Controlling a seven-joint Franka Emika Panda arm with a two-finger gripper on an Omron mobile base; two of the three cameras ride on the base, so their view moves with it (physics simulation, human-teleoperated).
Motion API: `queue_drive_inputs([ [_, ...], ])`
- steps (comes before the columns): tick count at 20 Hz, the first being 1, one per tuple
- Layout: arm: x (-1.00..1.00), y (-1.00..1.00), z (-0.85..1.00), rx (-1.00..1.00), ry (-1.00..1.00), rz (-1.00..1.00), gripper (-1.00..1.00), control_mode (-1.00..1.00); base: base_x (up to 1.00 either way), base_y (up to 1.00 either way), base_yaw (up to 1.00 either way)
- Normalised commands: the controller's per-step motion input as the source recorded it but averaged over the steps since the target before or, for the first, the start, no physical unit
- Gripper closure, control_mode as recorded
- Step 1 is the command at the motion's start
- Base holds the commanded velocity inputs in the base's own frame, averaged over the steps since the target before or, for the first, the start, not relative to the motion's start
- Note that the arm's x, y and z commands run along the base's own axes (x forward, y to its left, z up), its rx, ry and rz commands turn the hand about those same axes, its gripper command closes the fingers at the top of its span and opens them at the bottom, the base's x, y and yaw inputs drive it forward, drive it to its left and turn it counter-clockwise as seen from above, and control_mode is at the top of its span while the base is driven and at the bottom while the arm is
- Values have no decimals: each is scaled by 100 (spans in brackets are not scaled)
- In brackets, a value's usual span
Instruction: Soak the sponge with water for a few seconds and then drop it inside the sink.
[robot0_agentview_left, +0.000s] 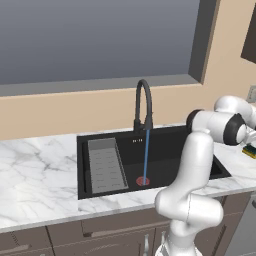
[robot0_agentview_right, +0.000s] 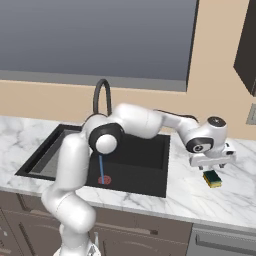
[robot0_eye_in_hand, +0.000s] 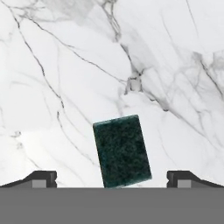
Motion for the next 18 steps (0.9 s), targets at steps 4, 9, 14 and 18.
queue_drive_inputs([
  [4, 0, 0, -13, 6, 0, 4, -100, -100, 0, 0, 0],
  [9, 0, 0, -18, 4, 0, 5, -100, -100, 0, 0, 0],
  [14, 2, 0, -21, 1, 0, 5, -100, -100, 0, 0, 0],
  [18, 9, 0, -17, 0, 0, 4, -100, -100, 0, 0, 0],
])
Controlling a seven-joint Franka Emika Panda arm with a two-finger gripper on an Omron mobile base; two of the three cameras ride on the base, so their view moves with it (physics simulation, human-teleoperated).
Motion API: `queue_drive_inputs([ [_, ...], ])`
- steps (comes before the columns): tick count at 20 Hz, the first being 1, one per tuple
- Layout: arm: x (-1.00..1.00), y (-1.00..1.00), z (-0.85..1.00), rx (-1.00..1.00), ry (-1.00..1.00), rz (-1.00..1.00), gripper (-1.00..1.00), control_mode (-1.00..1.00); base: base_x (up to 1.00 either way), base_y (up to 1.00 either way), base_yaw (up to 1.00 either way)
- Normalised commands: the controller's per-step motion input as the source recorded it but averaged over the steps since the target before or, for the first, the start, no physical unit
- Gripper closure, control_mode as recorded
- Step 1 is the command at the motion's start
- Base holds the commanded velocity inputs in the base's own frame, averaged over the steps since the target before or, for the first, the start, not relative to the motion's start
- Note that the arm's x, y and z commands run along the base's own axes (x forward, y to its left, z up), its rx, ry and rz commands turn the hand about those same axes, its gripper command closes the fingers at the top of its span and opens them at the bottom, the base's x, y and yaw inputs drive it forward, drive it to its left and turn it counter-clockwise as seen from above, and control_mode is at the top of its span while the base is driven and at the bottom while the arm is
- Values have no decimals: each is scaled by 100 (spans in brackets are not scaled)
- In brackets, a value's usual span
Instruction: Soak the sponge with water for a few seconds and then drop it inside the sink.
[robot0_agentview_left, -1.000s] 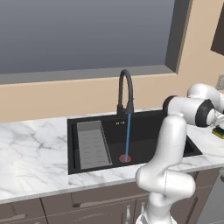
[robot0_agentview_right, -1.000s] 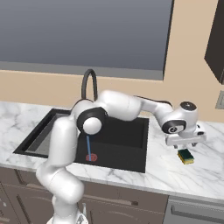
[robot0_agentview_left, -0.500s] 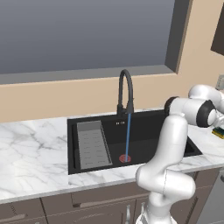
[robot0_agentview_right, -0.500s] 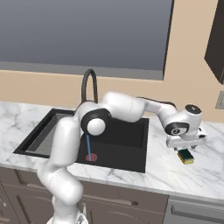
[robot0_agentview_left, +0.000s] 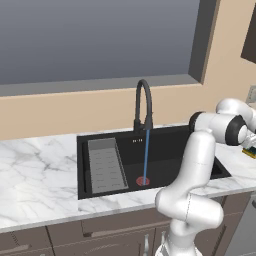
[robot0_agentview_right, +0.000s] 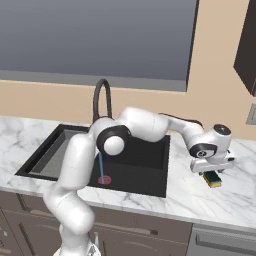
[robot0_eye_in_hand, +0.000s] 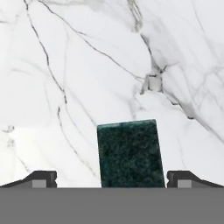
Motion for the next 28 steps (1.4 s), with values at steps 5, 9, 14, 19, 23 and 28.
queue_drive_inputs([
  [5, 8, 0, -6, 0, 0, 2, -100, -100, 0, 0, 0],
  [9, 9, -1, -10, 0, 0, 1, -100, -100, 0, 0, 0],
  [14, 10, -7, -9, 0, 0, 2, -100, -100, 0, 0, 0],
  [19, 6, -10, -6, 0, 0, 1, -100, -100, 0, 0, 0],
  [23, 0, -14, 0, 0, 0, 0, -100, -100, 0, 0, 0],
  [28, 0, -11, 0, 0, 0, 0, -100, -100, 0, 0, 0],
])
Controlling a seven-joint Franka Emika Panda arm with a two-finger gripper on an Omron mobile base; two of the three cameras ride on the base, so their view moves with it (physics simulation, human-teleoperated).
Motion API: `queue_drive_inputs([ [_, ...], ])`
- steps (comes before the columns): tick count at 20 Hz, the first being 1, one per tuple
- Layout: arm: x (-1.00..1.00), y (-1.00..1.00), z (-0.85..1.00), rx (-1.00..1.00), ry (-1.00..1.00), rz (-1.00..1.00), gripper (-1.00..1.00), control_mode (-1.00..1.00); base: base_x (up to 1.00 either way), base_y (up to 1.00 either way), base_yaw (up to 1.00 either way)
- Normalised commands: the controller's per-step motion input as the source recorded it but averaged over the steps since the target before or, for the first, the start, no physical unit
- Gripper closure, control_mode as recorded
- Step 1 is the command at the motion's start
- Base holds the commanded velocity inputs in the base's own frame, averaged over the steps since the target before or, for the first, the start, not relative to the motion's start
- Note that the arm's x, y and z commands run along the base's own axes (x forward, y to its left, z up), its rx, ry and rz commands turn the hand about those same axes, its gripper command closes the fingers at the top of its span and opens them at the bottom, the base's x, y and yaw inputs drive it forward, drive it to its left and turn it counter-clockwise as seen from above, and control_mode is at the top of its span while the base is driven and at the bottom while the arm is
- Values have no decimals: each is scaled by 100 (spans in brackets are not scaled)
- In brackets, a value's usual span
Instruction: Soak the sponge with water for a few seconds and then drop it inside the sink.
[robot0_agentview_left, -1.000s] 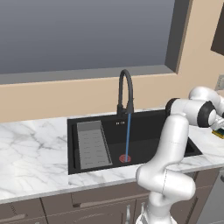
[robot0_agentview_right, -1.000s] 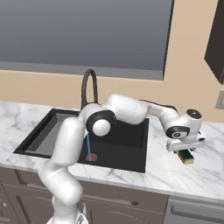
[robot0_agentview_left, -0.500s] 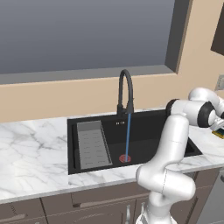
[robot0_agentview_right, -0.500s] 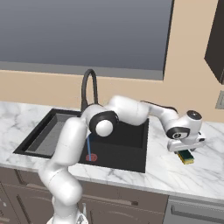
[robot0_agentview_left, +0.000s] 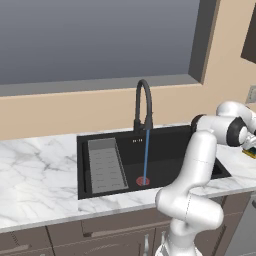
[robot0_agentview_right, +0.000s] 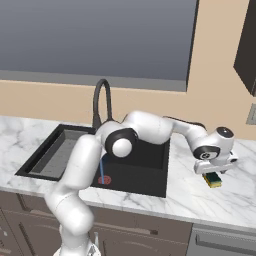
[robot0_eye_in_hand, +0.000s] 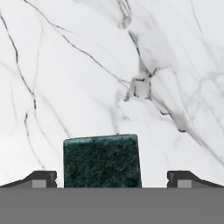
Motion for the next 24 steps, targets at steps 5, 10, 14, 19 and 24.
queue_drive_inputs([
  [5, 0, -8, -8, 0, 0, 0, -100, -100, 0, 0, 0],
  [10, 0, -2, -10, 0, 0, 1, -100, -100, 0, 0, 0],
  [14, 0, 0, -14, 2, 0, 1, -100, -100, 0, 0, 0],
  [19, 0, 0, -18, 3, 0, 2, -100, -100, 0, 0, 0],
  [24, -14, 0, -22, 5, 0, 5, -100, -100, 0, 0, 0],
])
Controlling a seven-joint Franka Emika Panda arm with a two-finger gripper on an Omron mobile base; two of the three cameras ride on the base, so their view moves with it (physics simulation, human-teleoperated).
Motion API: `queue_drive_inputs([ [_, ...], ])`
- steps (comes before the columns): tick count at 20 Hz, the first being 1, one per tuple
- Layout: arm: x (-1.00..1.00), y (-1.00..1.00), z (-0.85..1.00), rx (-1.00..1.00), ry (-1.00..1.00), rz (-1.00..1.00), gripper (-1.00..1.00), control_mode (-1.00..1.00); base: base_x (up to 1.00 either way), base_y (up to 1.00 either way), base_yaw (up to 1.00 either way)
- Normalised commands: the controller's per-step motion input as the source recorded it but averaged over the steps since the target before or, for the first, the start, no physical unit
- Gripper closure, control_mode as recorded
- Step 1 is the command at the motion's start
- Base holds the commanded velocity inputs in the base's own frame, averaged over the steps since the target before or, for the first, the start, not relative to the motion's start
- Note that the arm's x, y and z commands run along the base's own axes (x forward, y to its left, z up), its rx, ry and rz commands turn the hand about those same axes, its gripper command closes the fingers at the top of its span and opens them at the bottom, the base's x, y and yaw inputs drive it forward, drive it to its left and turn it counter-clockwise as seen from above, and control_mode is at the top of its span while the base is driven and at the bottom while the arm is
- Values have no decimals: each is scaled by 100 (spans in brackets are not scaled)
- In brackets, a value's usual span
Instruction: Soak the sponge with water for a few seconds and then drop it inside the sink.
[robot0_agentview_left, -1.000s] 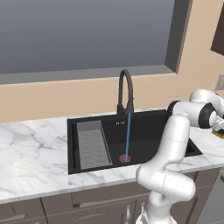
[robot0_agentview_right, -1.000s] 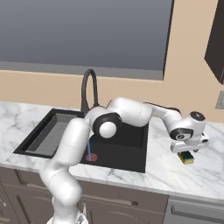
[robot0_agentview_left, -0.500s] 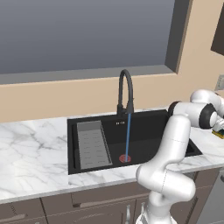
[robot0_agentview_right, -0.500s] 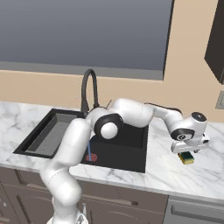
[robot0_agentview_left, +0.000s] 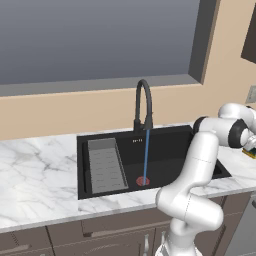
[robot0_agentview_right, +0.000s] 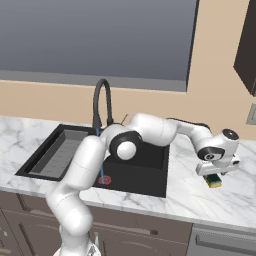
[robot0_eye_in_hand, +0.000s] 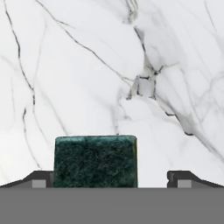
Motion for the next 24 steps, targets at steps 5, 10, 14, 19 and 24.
queue_drive_inputs([
  [5, -29, 0, -41, 3, 0, 5, -100, -100, 0, 0, 0],
  [10, -34, 0, -55, 0, 0, 6, -100, -100, 0, 0, 0],
  [14, -16, 0, -46, 0, 0, 5, -100, -100, 0, 0, 0],
  [19, 0, 0, -13, 0, 0, 2, -100, -100, 0, 0, 0],
  [24, 0, 0, 0, 0, 0, 0, -100, -100, 0, 0, 0],
])
